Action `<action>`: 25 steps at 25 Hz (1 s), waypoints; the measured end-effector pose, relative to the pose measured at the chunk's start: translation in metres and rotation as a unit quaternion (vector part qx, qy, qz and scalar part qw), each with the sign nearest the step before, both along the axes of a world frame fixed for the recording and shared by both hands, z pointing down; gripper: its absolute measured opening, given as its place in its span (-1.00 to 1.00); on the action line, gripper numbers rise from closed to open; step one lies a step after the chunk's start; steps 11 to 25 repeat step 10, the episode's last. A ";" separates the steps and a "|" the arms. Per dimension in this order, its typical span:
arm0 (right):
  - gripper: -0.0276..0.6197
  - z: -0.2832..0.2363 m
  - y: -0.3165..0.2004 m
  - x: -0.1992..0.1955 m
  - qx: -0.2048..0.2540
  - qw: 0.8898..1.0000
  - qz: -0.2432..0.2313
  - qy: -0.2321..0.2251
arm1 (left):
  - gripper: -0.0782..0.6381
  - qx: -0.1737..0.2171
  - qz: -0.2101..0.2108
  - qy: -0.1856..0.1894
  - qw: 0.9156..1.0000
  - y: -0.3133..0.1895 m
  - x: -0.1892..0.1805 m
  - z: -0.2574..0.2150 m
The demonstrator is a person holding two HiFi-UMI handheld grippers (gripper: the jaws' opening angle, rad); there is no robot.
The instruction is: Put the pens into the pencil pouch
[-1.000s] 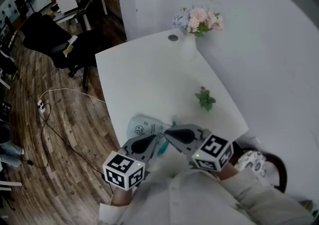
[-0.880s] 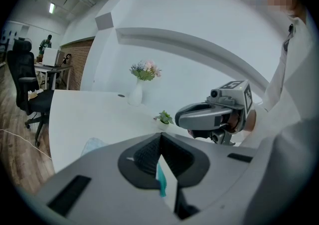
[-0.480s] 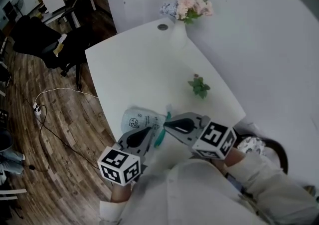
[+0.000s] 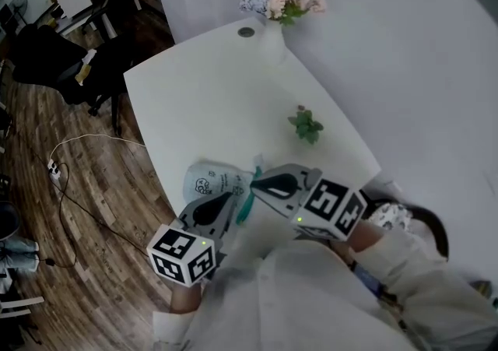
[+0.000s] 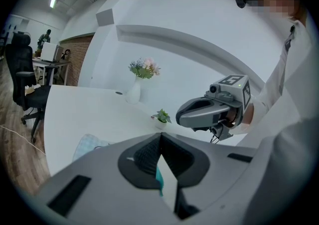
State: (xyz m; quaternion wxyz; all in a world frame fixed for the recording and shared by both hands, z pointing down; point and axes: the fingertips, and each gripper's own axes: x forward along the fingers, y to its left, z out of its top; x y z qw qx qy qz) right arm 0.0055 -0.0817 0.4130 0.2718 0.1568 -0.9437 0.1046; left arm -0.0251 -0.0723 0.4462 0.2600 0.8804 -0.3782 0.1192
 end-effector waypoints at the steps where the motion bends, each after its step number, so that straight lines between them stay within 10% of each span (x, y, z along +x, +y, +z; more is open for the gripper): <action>1: -0.90 0.001 -0.001 0.000 0.003 1.000 0.002 0.005 | -0.76 -0.001 0.002 -0.001 1.000 0.001 0.001 0.000; 25: -0.90 0.006 -0.005 0.000 0.003 1.000 -0.002 0.017 | -0.76 -0.002 -0.002 -0.004 1.000 -0.001 -0.004 0.002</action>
